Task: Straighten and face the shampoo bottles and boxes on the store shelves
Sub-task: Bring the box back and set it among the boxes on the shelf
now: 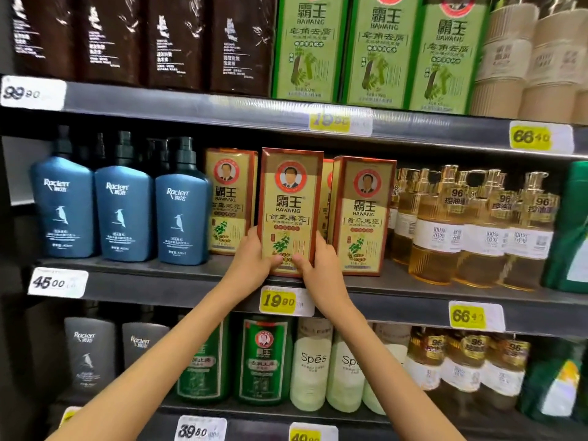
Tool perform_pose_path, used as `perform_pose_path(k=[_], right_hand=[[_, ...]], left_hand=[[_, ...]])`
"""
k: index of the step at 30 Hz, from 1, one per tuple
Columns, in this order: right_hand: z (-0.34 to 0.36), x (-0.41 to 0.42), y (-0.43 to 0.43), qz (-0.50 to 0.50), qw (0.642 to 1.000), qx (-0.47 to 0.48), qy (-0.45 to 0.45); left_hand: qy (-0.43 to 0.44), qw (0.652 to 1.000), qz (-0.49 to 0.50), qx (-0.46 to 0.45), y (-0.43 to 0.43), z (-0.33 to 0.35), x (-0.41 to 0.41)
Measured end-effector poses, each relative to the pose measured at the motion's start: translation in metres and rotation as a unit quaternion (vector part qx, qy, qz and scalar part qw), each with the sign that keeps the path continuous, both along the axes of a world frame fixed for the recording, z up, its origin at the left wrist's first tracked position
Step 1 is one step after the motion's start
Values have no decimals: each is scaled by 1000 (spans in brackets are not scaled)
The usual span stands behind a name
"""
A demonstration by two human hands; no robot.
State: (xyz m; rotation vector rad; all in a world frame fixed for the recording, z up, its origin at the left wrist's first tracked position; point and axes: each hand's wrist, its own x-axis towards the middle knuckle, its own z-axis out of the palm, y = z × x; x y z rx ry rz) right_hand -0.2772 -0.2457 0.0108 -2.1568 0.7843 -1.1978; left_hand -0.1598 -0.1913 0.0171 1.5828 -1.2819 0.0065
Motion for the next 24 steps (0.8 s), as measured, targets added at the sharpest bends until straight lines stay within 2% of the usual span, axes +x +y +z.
perform_pose_path(k=[15, 20, 24], right_hand=[[4, 12, -14, -106, 990, 22, 92], [6, 14, -17, -111, 988, 23, 105], [6, 12, -19, -98, 992, 19, 79]], left_hand=[[26, 998, 21, 47, -20, 1, 3], [23, 998, 27, 43, -25, 2, 3], [35, 999, 13, 25, -22, 0, 3]])
